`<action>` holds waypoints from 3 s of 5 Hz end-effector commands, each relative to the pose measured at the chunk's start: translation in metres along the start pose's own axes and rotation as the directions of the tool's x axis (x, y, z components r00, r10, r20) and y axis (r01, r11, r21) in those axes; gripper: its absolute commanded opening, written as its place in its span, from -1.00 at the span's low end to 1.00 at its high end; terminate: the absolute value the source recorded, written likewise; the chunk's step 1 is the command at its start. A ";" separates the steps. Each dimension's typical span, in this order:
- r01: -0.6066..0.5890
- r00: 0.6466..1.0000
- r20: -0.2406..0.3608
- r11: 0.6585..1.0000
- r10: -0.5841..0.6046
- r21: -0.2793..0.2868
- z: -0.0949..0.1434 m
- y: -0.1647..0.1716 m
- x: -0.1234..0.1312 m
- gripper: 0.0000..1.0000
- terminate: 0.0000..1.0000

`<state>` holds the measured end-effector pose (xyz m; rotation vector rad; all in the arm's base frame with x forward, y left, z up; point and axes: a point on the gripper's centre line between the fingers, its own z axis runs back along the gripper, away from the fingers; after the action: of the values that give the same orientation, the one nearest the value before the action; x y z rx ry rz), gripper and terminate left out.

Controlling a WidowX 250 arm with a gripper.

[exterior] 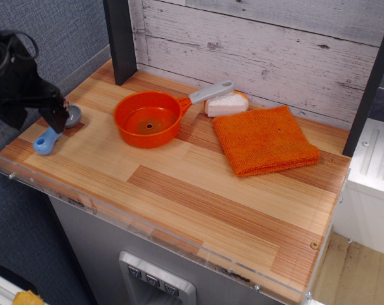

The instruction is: Place the spoon in the middle bottom part of the table.

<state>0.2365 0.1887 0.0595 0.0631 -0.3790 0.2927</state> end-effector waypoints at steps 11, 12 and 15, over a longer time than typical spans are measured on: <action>-0.117 0.987 0.102 0.992 0.122 -0.048 0.043 -0.007 0.053 -1.00 -1.00; -0.101 0.988 0.110 0.990 0.111 -0.094 0.061 -0.027 0.054 -1.00 -1.00; 0.008 0.998 0.059 0.976 0.005 -0.217 0.081 -0.111 0.012 -1.00 -1.00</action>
<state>0.2525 0.0691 0.1259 -0.1580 -0.4344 0.2446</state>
